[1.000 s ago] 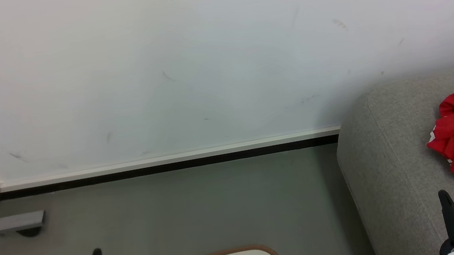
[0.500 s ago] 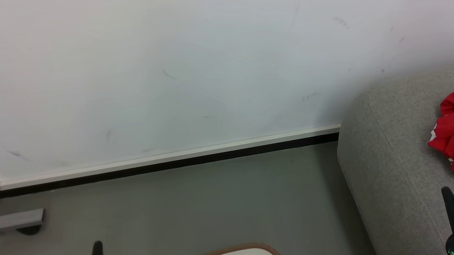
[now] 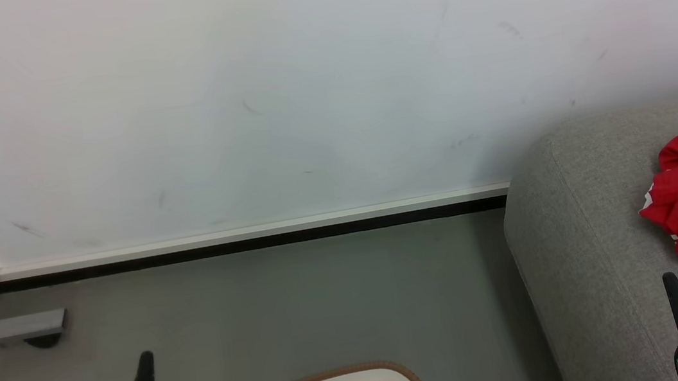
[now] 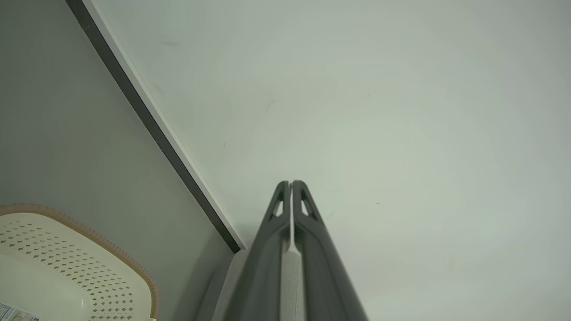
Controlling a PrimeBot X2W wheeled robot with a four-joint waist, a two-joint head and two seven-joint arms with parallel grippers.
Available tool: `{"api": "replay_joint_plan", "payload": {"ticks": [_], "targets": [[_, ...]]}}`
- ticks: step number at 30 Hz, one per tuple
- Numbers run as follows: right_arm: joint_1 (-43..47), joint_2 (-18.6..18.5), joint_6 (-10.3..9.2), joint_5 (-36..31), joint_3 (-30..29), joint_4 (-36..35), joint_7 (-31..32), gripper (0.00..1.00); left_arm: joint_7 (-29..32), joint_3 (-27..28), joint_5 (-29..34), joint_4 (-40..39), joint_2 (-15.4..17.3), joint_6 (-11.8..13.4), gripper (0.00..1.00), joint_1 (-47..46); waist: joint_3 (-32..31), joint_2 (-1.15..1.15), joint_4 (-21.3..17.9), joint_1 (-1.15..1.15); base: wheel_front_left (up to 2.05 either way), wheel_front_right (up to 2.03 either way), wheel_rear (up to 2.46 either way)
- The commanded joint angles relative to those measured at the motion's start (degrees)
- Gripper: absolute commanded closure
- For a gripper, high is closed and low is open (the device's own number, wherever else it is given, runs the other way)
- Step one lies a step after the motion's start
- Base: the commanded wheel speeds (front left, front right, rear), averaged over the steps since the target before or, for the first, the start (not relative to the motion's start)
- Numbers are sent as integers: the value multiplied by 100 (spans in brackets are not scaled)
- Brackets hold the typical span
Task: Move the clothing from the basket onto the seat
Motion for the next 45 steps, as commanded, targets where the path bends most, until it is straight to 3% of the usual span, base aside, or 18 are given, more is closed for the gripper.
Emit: {"api": "replay_joint_plan", "payload": {"ticks": [1,45], "targets": [[-93,16,-9,148,-56,-64,41,100,36,36,-171,-49,25,-50,100,-116,4,0,1,0,0,0,0],[-218,197,-14,1697,-436,-74,535,100,530,81,-1959,-99,-7,-167,100,-297,121,0,21,0,0,0,0]]}}
